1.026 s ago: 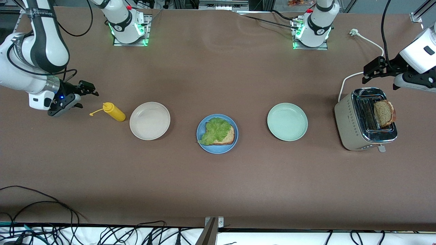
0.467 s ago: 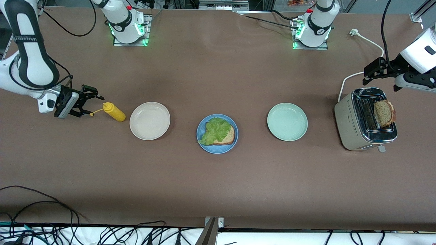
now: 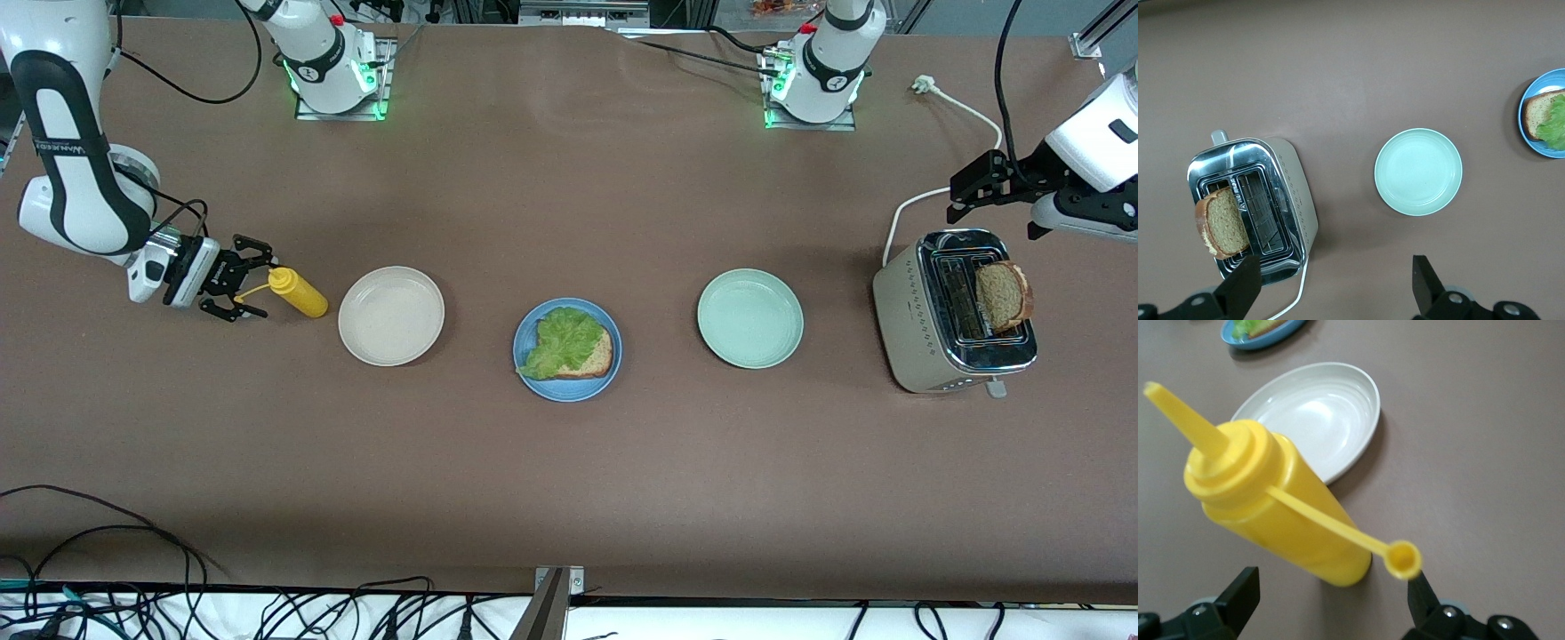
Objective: Make sandwich in blue plate with both arms
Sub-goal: 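Grasp the yellow squeeze bottle with the right gripper and lift it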
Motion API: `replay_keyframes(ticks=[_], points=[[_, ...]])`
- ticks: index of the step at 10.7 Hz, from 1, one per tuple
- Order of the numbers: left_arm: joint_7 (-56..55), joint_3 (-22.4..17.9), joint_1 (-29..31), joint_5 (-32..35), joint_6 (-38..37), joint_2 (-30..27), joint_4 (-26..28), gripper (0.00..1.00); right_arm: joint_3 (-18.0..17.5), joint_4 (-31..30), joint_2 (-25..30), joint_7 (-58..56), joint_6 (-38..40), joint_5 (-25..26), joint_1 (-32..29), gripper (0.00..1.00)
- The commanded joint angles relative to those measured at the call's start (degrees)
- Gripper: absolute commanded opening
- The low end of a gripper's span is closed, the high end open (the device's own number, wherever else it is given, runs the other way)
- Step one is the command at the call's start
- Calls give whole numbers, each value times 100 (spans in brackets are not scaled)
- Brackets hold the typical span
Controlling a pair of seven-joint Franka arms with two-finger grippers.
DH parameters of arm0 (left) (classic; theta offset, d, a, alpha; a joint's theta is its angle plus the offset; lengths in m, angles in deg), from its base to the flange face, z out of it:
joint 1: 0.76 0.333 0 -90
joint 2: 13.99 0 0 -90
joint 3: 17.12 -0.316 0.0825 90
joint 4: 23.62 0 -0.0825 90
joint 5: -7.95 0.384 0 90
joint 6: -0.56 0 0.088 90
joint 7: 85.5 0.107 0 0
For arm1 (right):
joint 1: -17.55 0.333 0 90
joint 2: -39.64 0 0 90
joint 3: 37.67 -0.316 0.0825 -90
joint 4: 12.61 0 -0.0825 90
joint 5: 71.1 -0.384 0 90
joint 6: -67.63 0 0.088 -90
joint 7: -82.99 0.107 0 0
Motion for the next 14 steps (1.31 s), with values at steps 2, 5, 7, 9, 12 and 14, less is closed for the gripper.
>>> replay_keyframes(ticks=[2,5,7,9,12,14], points=[[76,8,10,-26,97,-67,88,100,-85,81,-319,-1082,484,-831,-121,98],[67,8,10,-35,132,-67,88,100,-85,142,-557,-1392,686,-1140,-121,97],[67,-1,10,-35,132,-67,88,100,-120,151,-558,-1349,678,-1149,-104,70],[67,8,10,-27,132,-67,97,100,-120,238,-558,-1279,678,-1149,-95,33],[67,7,10,-26,132,-67,106,100,-120,571,-523,-859,617,-948,-69,22],[58,8,10,-26,132,-67,106,100,-190,1115,-470,262,616,23,-42,22]])
